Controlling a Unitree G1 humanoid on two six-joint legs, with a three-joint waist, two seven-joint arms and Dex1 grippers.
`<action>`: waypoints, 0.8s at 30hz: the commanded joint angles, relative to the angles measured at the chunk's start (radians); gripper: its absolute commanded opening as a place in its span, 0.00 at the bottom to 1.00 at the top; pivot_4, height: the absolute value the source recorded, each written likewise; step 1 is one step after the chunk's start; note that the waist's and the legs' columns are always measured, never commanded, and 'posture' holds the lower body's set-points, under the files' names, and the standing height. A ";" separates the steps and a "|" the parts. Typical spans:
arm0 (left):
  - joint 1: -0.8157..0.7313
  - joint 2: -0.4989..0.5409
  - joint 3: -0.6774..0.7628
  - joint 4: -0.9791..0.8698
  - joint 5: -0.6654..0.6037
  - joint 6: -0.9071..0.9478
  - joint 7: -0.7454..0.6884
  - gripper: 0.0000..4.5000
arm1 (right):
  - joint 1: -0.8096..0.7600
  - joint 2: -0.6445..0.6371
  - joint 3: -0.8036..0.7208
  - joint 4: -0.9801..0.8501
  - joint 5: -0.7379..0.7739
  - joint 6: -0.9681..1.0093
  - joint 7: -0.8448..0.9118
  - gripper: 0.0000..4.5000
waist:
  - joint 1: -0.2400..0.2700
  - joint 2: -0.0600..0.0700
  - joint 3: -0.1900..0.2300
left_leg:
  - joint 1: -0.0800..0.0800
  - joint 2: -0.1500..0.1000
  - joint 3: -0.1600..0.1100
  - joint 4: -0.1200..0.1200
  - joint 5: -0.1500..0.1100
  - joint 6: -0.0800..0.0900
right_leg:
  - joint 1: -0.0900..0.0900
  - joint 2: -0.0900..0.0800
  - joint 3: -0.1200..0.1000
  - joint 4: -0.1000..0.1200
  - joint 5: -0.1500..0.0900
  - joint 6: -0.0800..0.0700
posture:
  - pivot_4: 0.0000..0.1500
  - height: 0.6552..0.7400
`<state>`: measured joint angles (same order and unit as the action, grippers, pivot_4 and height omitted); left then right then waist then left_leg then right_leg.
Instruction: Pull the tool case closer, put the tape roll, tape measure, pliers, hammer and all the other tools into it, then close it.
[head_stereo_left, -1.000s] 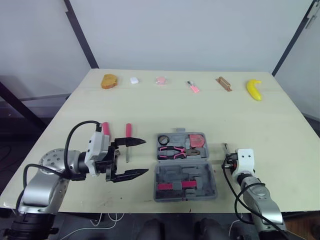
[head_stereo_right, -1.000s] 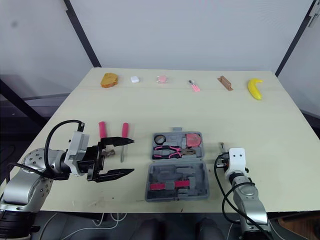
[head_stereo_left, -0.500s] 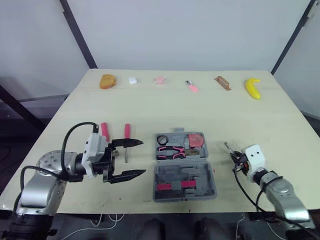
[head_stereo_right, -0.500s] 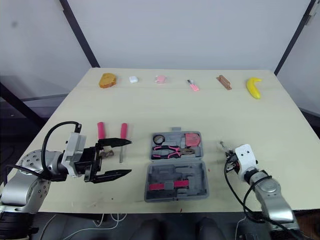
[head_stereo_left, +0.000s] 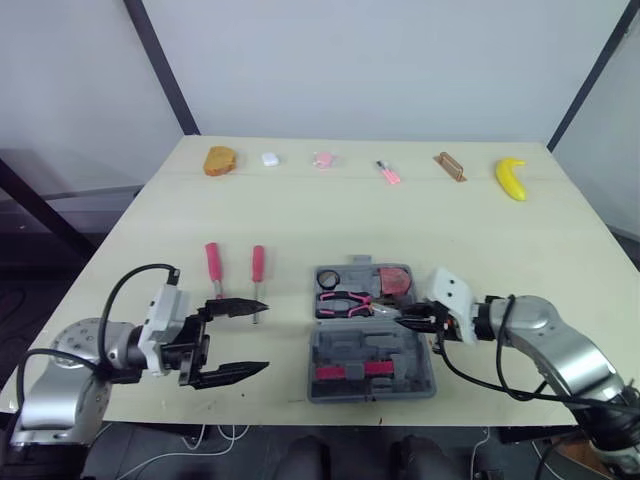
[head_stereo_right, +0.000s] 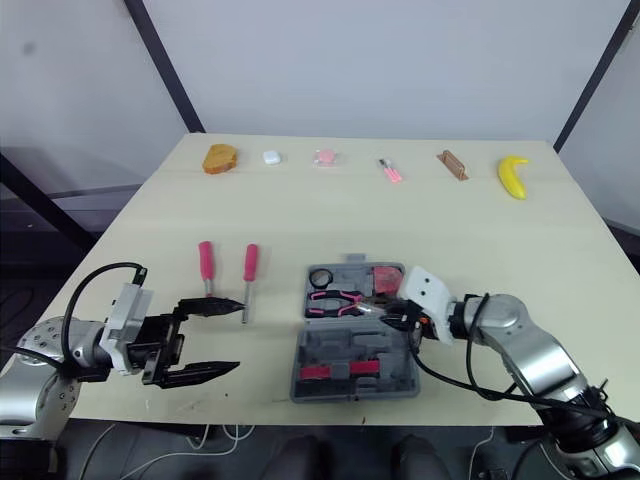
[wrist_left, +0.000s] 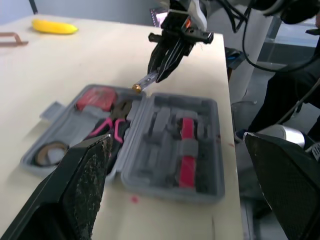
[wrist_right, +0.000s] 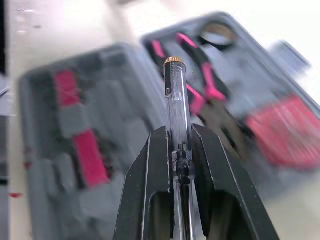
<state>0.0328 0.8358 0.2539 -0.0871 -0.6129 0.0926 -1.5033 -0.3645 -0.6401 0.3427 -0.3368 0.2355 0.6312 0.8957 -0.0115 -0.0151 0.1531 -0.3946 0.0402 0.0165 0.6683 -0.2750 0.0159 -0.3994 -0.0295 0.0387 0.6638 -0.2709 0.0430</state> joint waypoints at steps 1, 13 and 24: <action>0.001 0.029 0.035 0.031 -0.003 -0.023 -0.036 1.00 | -0.103 0.012 0.099 -0.016 -0.052 0.059 0.028 0.01 | -0.002 0.000 0.000 | -0.001 0.000 0.000 0.000 0.000 0.000 | -0.002 0.000 0.000 0.000 0.000 0.000 | 1.00 1.00; 0.009 0.031 0.044 0.049 0.000 -0.033 -0.018 1.00 | -0.308 0.121 0.378 0.036 -0.228 0.147 0.017 0.01 | -0.005 0.000 0.000 | -0.007 -0.001 0.000 0.000 0.000 0.000 | -0.011 -0.001 0.002 0.008 0.000 0.000 | 1.00 1.00; 0.044 0.023 0.049 0.027 -0.001 -0.035 0.004 1.00 | -0.338 0.190 0.472 0.141 -0.381 0.084 -0.013 0.01 | -0.006 0.000 0.000 | -0.006 -0.001 0.000 0.001 0.000 0.000 | -0.011 -0.001 0.002 0.010 0.000 0.000 | 1.00 1.00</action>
<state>0.0761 0.8573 0.2760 -0.0305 -0.6095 0.0724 -1.5007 -0.6860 -0.4585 0.8175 -0.1844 -0.1256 0.7373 0.8839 -0.0171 -0.0155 0.1529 -0.4007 0.0395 0.0167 0.6695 -0.2749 0.0158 -0.4106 -0.0307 0.0410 0.6735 -0.2710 0.0425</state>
